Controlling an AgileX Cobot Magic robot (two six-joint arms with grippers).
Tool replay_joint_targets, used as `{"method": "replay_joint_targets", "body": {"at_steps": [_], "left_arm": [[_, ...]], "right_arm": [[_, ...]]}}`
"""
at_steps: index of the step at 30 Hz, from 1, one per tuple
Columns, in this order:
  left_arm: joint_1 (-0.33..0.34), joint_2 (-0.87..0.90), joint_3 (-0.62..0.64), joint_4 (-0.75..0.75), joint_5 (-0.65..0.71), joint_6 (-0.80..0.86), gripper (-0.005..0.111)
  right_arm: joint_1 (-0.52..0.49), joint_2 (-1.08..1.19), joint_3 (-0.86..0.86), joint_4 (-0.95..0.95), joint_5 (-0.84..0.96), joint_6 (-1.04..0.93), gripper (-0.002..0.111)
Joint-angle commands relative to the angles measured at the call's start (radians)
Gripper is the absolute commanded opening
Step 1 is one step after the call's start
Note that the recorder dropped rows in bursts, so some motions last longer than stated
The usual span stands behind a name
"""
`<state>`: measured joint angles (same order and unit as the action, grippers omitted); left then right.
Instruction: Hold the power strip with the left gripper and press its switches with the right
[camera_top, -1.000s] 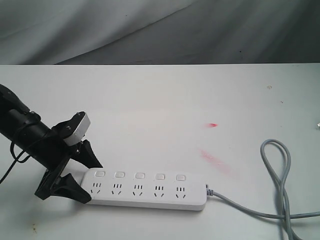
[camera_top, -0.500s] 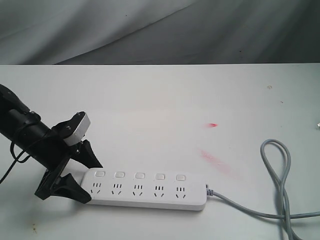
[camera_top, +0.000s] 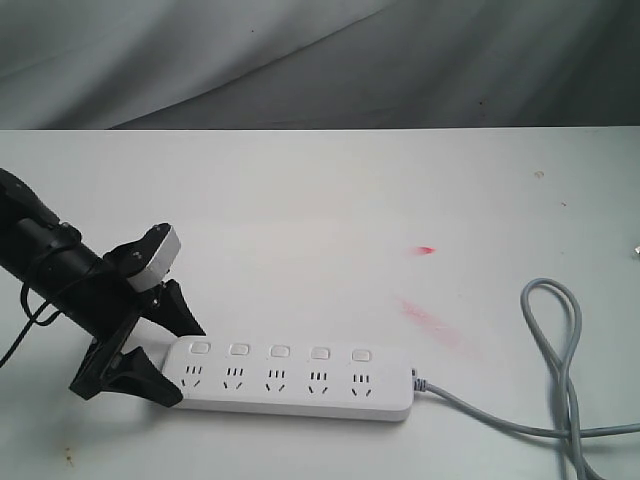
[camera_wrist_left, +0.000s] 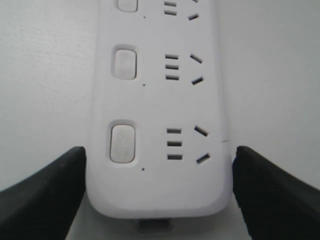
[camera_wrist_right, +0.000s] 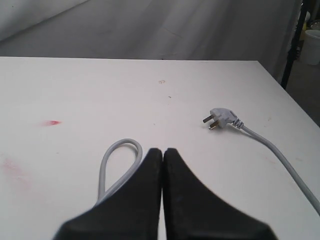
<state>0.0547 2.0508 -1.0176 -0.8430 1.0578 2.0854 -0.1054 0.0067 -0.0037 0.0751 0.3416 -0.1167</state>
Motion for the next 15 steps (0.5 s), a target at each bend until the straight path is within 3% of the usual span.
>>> {"method": "replay_joint_targets", "body": {"at_steps": [1,15], "left_arm": [[-0.006,0.001,0.006,0.016,-0.012,0.008,0.0],[-0.006,0.001,0.006,0.016,-0.008,-0.016,0.002]], "right_arm": [[-0.003,-0.007,0.004,-0.009,-0.004,-0.006,0.0],[-0.003,-0.007,0.004,-0.009,-0.004,-0.006,0.0]]}}
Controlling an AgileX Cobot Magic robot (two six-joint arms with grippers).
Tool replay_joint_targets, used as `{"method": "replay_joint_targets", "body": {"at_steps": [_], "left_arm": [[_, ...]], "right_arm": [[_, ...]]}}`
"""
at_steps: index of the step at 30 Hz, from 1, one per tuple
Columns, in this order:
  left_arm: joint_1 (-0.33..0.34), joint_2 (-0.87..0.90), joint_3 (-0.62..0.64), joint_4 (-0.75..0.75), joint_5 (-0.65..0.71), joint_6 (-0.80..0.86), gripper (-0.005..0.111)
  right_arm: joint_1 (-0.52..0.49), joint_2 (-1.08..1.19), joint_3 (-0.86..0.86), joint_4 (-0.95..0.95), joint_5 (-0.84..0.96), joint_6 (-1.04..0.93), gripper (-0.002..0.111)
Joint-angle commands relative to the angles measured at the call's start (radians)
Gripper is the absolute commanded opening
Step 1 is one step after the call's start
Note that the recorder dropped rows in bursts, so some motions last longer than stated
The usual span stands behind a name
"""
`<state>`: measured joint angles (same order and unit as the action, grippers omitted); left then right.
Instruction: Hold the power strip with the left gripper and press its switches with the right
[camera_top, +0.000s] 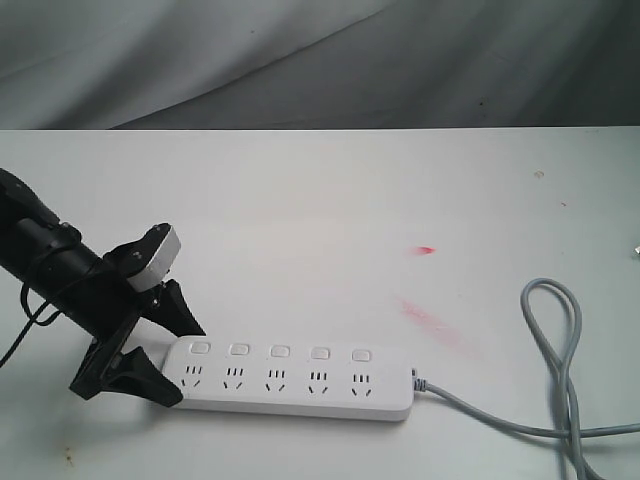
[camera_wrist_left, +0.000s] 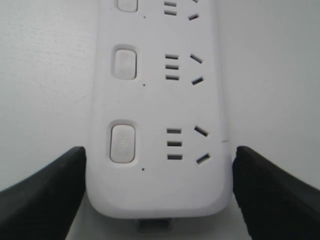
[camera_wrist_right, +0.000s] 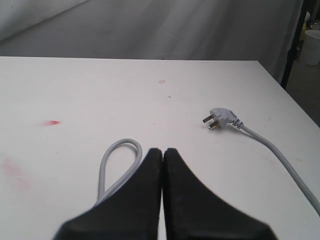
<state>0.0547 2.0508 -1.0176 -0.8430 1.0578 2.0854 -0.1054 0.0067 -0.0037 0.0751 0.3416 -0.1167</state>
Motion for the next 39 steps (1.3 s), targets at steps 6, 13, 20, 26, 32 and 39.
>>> {"method": "replay_joint_targets", "body": {"at_steps": [6,13,20,26,32,39], "left_arm": [[-0.006,0.001,0.006,0.019,0.032,-0.019,0.05],[-0.006,-0.003,-0.013,-0.048,0.042,-0.248,0.104],[-0.006,-0.091,-0.096,-0.048,0.121,-0.469,0.105],[-0.006,-0.299,-0.18,-0.089,0.159,-0.626,0.105],[-0.006,-0.555,-0.239,-0.089,0.049,-0.82,0.083],[-0.006,-0.847,-0.239,-0.104,-0.051,-0.824,0.001]], "right_arm": [[-0.003,-0.007,0.004,-0.009,-0.004,-0.006,0.0],[-0.003,-0.007,0.004,-0.009,-0.004,-0.006,0.0],[-0.003,-0.007,0.004,-0.009,-0.004,-0.006,0.0],[-0.003,-0.007,0.004,-0.009,-0.004,-0.006,0.0],[-0.003,-0.007,0.004,-0.009,-0.004,-0.006,0.0],[-0.003,-0.007,0.004,-0.009,-0.004,-0.006,0.0]]}}
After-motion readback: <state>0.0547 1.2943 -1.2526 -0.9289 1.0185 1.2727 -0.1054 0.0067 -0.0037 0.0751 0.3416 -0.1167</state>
